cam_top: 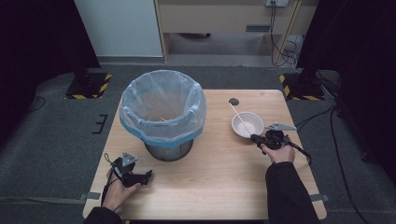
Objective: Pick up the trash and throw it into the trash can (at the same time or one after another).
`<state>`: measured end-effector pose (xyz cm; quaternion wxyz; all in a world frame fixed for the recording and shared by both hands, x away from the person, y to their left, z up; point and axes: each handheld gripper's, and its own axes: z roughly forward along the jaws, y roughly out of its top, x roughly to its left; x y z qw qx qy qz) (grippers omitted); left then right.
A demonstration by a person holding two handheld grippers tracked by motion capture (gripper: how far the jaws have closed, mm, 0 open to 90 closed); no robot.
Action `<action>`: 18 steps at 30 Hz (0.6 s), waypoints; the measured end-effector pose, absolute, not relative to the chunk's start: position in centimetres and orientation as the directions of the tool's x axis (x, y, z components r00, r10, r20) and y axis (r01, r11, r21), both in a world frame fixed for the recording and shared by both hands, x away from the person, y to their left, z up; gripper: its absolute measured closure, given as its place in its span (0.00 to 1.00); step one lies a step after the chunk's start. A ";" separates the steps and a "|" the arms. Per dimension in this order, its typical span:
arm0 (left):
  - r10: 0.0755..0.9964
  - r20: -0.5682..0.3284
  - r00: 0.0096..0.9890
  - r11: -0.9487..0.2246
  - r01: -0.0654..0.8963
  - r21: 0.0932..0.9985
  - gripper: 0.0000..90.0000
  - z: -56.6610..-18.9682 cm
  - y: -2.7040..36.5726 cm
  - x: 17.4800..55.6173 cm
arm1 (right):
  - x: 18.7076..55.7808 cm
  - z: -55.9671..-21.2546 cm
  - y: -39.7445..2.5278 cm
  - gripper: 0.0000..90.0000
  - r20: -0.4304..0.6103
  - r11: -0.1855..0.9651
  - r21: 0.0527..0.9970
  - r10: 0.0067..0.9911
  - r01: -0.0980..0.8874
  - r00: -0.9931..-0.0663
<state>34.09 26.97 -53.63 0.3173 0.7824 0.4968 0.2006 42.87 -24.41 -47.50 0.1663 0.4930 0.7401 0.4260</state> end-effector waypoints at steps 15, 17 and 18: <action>0.905 -0.001 0.426 -0.305 0.650 0.696 0.00 -53.6 27.0 34.1 | 42.2 -44.5 -25.5 0.96 0.199 0.013 0.905 0.870 0.426 -0.451; 0.905 -0.002 0.425 -0.304 0.650 0.697 0.00 -53.6 27.0 34.1 | 42.2 -44.2 -25.6 0.96 0.199 0.005 0.912 0.870 0.411 -0.452; 0.905 -0.002 0.425 -0.304 0.650 0.696 0.00 -53.6 27.0 34.1 | 42.1 -44.1 -25.6 0.96 0.200 0.000 0.915 0.869 0.404 -0.452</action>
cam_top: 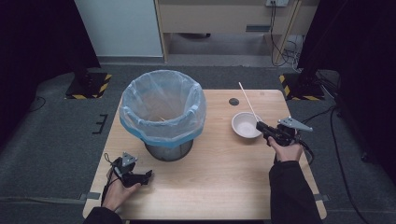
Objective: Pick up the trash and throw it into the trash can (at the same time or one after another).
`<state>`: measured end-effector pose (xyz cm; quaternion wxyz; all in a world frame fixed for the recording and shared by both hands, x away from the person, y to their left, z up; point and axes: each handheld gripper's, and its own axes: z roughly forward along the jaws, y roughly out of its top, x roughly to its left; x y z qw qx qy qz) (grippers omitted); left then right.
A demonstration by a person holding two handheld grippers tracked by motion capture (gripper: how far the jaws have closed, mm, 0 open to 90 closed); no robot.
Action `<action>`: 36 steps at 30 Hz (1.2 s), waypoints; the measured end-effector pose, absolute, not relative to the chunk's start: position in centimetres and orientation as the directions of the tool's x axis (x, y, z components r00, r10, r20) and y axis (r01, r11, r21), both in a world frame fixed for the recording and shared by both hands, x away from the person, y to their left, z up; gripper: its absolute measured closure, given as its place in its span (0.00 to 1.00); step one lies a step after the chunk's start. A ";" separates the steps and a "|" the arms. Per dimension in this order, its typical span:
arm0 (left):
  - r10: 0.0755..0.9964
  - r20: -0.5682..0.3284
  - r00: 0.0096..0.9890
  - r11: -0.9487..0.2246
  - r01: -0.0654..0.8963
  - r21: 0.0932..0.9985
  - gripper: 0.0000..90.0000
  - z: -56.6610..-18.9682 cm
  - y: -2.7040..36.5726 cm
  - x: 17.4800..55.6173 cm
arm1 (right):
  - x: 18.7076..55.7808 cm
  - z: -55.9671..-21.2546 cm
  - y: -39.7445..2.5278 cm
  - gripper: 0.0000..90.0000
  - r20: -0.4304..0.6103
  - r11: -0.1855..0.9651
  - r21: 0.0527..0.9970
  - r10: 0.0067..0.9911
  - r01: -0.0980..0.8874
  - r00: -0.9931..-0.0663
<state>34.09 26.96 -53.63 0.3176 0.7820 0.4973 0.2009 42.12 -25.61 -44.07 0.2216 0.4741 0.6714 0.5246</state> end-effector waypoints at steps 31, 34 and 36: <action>0.905 -0.002 0.425 -0.304 0.650 0.697 0.00 -53.6 27.0 34.1 | 41.0 -37.0 -23.8 0.96 0.170 -0.118 0.985 0.793 0.126 -0.585; 0.905 -0.001 0.425 -0.304 0.650 0.697 0.00 -53.6 27.0 34.1 | 41.0 -36.1 -23.4 0.96 0.168 -0.132 0.986 0.784 0.103 -0.597; 0.905 -0.002 0.425 -0.304 0.650 0.697 0.00 -53.6 27.0 34.1 | 41.0 -35.9 -23.3 0.96 0.164 -0.132 0.986 0.783 0.097 -0.600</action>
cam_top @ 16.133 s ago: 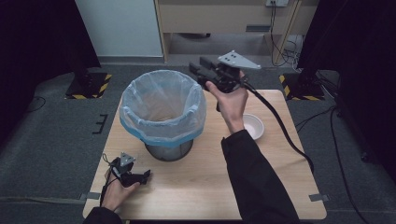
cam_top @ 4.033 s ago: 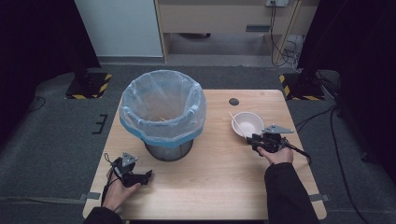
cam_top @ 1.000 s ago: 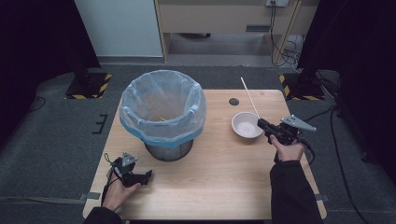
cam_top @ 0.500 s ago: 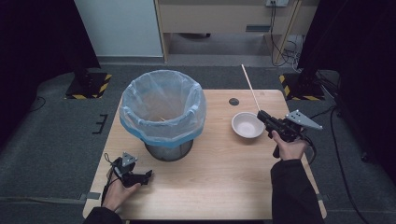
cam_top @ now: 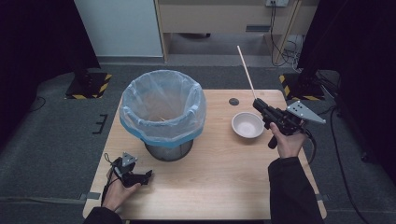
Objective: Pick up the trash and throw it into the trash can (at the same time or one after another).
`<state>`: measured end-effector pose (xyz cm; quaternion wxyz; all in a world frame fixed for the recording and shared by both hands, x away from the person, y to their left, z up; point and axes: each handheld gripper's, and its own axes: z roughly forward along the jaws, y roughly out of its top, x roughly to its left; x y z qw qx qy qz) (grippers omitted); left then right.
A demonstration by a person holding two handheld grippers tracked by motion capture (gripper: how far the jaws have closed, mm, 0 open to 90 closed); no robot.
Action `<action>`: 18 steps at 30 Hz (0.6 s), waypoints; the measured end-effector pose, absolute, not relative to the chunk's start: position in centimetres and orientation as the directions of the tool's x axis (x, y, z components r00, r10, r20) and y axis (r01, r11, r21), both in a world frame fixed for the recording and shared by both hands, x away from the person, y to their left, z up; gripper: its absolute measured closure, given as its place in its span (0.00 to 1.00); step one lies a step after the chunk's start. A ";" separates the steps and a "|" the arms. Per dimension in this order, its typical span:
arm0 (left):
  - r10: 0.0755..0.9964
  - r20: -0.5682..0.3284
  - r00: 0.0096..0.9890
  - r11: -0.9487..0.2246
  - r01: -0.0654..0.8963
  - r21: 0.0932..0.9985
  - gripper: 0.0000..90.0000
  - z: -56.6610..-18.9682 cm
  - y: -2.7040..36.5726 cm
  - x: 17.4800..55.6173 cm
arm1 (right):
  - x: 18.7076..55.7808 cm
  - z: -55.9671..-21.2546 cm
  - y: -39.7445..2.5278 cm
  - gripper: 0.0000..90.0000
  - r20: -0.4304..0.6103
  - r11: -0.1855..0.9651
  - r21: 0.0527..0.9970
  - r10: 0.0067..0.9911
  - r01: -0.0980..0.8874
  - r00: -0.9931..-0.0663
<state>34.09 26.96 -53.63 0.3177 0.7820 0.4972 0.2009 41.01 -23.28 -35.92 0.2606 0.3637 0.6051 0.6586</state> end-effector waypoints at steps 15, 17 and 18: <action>0.905 -0.002 0.425 -0.304 0.650 0.697 0.00 -53.6 27.0 34.1 | 41.0 -33.2 -21.2 0.96 0.127 -0.125 0.991 0.745 0.049 -0.655; 0.905 -0.002 0.425 -0.304 0.650 0.697 0.00 -53.6 27.0 34.1 | 41.0 -33.0 -20.9 0.96 0.122 -0.124 0.991 0.740 0.044 -0.661; 0.905 -0.002 0.425 -0.304 0.650 0.696 0.00 -53.6 27.0 34.1 | 41.0 -32.9 -20.8 0.96 0.121 -0.123 0.991 0.738 0.044 -0.664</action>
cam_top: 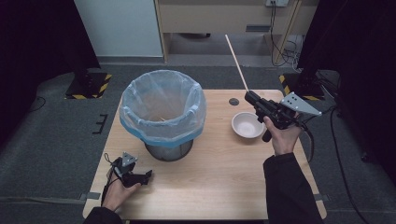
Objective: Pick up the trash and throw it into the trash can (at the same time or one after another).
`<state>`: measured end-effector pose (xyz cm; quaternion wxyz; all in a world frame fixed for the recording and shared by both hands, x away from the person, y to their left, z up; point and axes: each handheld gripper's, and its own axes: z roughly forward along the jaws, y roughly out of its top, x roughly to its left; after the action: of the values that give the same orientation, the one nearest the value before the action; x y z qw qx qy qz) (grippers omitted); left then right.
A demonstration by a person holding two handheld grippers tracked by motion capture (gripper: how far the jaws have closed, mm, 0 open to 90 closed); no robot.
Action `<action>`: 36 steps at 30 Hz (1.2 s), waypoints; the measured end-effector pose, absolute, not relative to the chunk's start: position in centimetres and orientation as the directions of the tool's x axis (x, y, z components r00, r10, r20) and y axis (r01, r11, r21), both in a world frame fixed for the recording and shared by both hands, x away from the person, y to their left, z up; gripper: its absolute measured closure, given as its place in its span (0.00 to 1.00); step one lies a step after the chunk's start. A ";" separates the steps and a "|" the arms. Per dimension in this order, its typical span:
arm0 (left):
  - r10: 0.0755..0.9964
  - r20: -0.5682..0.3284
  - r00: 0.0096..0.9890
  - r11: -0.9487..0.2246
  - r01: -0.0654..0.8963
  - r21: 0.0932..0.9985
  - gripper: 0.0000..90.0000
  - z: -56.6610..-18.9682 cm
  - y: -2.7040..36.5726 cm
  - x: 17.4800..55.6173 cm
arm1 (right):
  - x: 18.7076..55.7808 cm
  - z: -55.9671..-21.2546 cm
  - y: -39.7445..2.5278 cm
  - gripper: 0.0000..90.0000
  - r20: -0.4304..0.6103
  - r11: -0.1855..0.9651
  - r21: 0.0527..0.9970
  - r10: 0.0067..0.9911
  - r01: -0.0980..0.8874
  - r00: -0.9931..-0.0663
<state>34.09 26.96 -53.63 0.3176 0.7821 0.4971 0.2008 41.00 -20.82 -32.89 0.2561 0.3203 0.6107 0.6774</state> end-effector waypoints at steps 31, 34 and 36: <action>0.905 -0.002 0.425 -0.304 0.650 0.696 0.00 -53.6 27.0 34.1 | 41.8 -29.1 -13.7 0.96 0.088 -0.126 0.992 0.648 0.007 -0.756; 0.905 -0.002 0.425 -0.304 0.650 0.696 0.00 -53.6 27.0 34.1 | 42.1 -29.0 -12.9 0.96 0.087 -0.124 0.992 0.642 0.008 -0.762; 0.905 -0.002 0.425 -0.304 0.650 0.696 0.00 -53.6 27.0 34.1 | 42.2 -28.9 -12.4 0.96 0.086 -0.120 0.993 0.637 0.011 -0.766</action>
<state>34.09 26.96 -53.63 0.3177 0.7822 0.4971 0.2006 42.22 -12.43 -28.91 0.2229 0.2595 0.6247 0.7019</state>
